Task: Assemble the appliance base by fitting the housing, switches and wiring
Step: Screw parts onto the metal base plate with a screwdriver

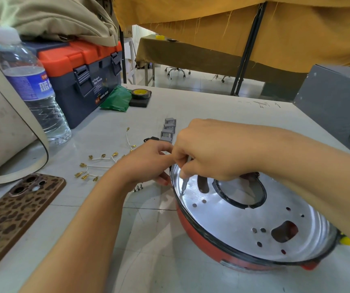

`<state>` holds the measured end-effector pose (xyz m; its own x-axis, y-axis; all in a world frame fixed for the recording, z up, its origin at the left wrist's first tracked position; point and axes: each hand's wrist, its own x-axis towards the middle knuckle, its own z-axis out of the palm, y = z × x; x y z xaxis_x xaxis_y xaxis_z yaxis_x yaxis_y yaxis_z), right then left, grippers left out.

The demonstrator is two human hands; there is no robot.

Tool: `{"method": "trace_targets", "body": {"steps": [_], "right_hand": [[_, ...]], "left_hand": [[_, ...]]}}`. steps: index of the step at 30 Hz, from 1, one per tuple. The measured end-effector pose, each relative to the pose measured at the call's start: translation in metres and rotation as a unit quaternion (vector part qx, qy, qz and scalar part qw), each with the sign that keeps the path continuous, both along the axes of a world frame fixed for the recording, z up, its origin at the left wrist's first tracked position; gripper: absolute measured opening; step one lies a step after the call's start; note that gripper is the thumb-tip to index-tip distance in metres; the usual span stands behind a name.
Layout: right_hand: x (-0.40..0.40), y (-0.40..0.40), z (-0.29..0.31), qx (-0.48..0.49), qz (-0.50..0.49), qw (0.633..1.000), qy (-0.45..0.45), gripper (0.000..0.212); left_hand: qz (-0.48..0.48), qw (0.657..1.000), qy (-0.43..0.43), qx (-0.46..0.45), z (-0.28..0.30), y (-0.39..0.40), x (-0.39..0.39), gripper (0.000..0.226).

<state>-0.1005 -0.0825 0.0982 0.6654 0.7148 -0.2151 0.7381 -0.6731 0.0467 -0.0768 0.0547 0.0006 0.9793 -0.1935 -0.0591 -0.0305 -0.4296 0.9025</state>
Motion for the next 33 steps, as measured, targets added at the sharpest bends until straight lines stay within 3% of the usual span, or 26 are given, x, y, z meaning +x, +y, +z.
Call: {"method": "trace_targets", "body": {"steps": [5,8,18,21,26,33], "right_hand": [[0.003,0.001,-0.001,0.029,-0.059,0.997,0.037,0.023],[0.003,0.000,-0.002,0.047,-0.092,0.994,0.044,0.025],[-0.005,0.000,-0.005,0.032,-0.094,0.995,0.005,0.013],[-0.006,-0.006,-0.008,0.043,-0.101,0.994,0.017,0.019],[-0.004,-0.029,-0.007,0.135,-0.128,0.981,0.054,0.017],[-0.005,-0.077,-0.025,0.335,-0.199,0.914,0.114,0.011]], "left_hand": [[0.005,1.000,0.011,-0.007,0.002,-0.001,-0.002,0.017],[0.010,1.000,0.016,-0.011,0.002,-0.002,-0.002,0.027],[0.015,1.000,0.021,-0.006,0.002,-0.001,-0.002,0.019],[0.016,1.000,0.022,-0.002,0.001,-0.001,0.000,0.020],[0.018,1.000,0.025,-0.003,0.000,-0.001,0.001,0.019],[0.027,1.000,0.003,0.015,0.003,0.003,-0.002,0.029]]}}
